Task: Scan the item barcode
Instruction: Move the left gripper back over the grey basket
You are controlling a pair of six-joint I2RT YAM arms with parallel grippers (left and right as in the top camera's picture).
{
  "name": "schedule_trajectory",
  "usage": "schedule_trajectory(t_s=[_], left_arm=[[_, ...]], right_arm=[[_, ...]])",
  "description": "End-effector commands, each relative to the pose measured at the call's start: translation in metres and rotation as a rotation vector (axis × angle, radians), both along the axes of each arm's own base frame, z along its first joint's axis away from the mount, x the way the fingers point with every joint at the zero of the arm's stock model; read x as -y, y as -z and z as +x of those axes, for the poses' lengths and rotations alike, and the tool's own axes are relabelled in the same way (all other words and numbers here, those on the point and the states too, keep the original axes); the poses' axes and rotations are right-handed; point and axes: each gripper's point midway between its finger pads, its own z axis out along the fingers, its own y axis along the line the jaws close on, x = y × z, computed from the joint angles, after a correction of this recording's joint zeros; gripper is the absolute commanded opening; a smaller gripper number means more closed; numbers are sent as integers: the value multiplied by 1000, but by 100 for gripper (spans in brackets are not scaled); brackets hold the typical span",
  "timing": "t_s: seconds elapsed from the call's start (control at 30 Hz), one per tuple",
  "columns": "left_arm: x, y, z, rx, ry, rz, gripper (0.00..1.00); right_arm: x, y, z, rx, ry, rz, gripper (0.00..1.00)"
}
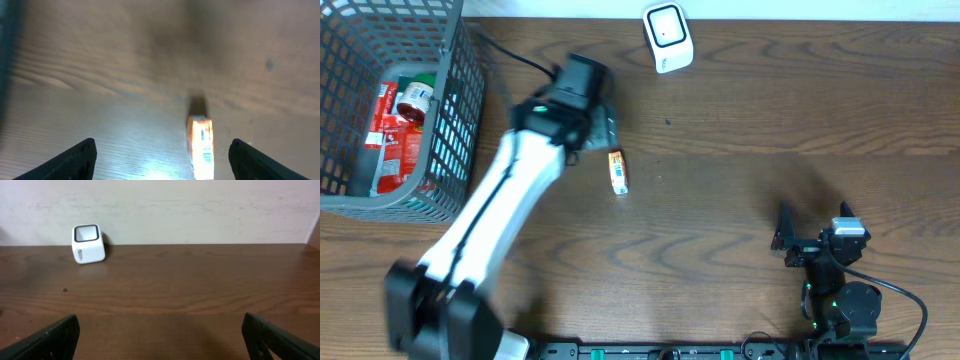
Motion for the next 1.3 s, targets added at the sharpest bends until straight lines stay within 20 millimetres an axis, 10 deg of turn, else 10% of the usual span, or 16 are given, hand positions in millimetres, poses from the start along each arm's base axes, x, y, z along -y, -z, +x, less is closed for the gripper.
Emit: schedule_trajectory(t_s=[0.0, 0.27, 0.6, 1.27], left_arm=[[-38, -63, 5, 176, -64, 4, 84], [-140, -151, -6, 390, -271, 35, 84], [-236, -208, 4, 409, -385, -49, 85], [-336, 1, 89, -8, -273, 17, 97]], right_arm=[[1, 1, 0, -1, 3, -4, 99], [1, 1, 0, -1, 3, -4, 99], [1, 1, 0, -1, 3, -4, 99], [1, 1, 0, -1, 3, -4, 99]])
